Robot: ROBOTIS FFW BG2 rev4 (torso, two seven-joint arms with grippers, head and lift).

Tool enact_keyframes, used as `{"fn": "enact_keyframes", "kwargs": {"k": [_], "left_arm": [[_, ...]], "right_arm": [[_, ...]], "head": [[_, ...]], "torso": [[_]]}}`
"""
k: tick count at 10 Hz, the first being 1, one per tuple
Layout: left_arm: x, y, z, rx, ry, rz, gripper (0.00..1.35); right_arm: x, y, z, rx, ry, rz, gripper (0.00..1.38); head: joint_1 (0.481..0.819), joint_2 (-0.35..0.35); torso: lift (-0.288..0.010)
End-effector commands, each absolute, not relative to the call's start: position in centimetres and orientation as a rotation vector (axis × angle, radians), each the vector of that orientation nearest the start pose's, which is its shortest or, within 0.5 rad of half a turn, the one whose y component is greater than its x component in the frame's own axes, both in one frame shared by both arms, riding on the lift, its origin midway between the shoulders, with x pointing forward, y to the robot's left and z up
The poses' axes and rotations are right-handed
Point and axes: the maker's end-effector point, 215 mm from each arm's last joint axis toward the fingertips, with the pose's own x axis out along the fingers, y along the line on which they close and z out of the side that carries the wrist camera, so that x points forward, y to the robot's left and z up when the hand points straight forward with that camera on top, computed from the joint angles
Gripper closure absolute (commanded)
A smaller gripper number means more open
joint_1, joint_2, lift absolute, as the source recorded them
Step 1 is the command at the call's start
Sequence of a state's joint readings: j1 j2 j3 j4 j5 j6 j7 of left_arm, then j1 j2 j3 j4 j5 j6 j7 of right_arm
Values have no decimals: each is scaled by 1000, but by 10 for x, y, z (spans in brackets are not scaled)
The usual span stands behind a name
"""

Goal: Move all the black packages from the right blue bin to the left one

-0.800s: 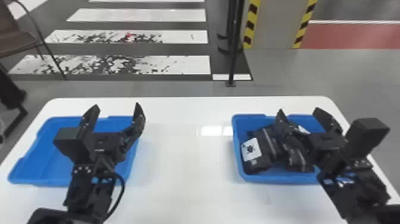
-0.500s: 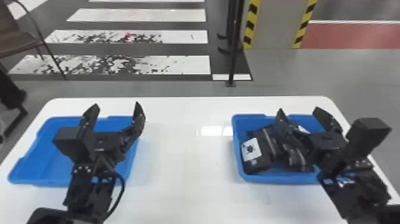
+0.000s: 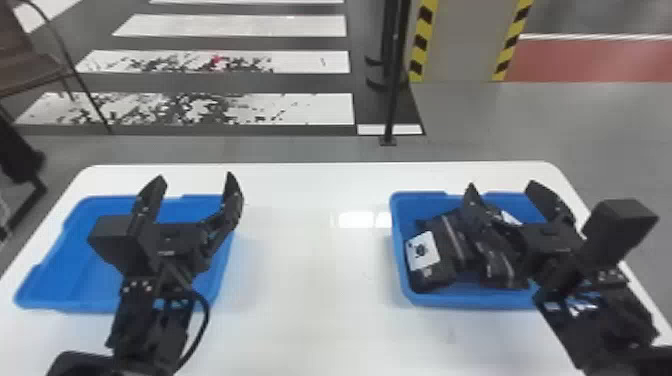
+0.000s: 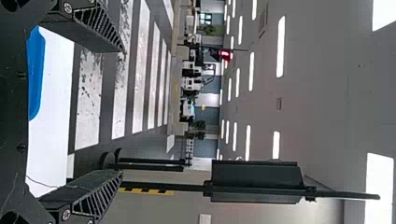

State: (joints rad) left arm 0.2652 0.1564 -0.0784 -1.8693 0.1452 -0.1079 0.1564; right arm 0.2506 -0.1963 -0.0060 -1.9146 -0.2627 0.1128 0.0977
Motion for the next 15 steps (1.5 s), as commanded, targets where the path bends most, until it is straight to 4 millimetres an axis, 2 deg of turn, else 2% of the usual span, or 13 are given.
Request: {"fn": "enact_keyframes", "kwargs": {"k": [1,2,3,4,5,6,9,11,15], "left_arm": [[515,244,-295,-31,-124,38,108],[515,244,-295,-32,-124,38,108],[514,244,-295,-29,-127,38,108],[514,244,-294,-27,-130,38,108],[513,244,-296,-25,-125,38,108],[513,244,-296,-27,-125,38,108],[512,245,-296,-26,-126,40,108],[512,245,-297,-26,-123,40,108],[511,246,-299,-27,-119,43,108]], "right_arm": [[520,-234,-321,85,39,175,113],[514,-221,-329,112,117,202,113],[500,-202,-340,124,239,246,107],[486,-190,-342,102,324,277,108],[478,-183,-348,96,380,294,121],[469,-179,-364,116,458,312,162],[453,-190,-395,93,605,271,222],[457,-195,-405,93,636,258,225],[467,-190,-427,108,680,266,225]], "head": [[695,7],[695,9],[695,12],[695,27],[695,47],[695,61],[695,68],[695,61],[695,62]], "torso": [[-154],[-154],[-154],[-154],[-154],[-154],[-154],[-154],[-154]]}}
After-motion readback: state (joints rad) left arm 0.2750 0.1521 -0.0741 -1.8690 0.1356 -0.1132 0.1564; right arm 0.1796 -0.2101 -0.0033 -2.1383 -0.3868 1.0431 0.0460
